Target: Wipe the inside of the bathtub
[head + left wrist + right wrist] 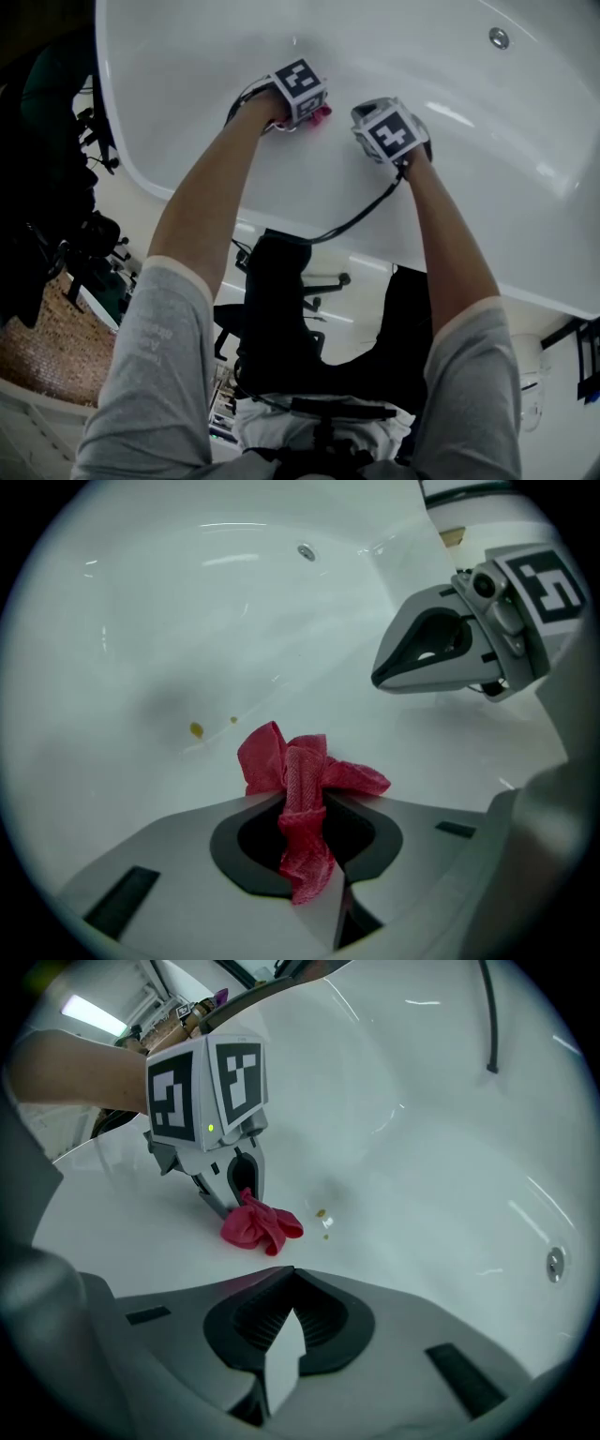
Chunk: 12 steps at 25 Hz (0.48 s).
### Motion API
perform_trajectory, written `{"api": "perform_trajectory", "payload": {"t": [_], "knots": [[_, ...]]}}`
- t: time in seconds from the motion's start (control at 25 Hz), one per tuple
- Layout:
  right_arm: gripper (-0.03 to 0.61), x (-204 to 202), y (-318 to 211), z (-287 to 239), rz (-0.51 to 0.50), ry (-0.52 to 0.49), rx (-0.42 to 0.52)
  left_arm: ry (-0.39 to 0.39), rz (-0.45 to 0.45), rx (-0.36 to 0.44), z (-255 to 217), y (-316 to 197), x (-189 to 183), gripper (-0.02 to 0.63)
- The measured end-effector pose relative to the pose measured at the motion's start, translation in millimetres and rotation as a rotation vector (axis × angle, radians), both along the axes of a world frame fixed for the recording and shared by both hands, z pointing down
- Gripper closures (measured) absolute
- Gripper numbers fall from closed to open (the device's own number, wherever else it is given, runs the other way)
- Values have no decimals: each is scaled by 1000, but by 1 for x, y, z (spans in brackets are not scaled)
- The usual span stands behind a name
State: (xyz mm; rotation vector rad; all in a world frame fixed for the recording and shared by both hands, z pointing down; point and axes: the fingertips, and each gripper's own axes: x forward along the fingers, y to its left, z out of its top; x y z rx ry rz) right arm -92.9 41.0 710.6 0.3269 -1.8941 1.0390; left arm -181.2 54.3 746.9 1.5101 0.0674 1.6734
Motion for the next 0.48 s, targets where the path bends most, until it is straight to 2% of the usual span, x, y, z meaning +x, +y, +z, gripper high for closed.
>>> {"api": "perform_trajectory", "payload": {"t": [0.16, 0.28, 0.36, 0.48], "knots": [[569, 0, -7, 1, 22, -12, 26, -138, 53, 99, 13, -16, -41, 534], [569, -2, -4, 4, 6, -13, 26, -220, 96, 118, 20, -19, -68, 534], [569, -3, -2, 7, -8, -12, 28, -236, 101, 120, 27, -21, -77, 534], [569, -4, -3, 11, -22, -19, 33, -204, 51, 103, 35, -23, -73, 535]]}}
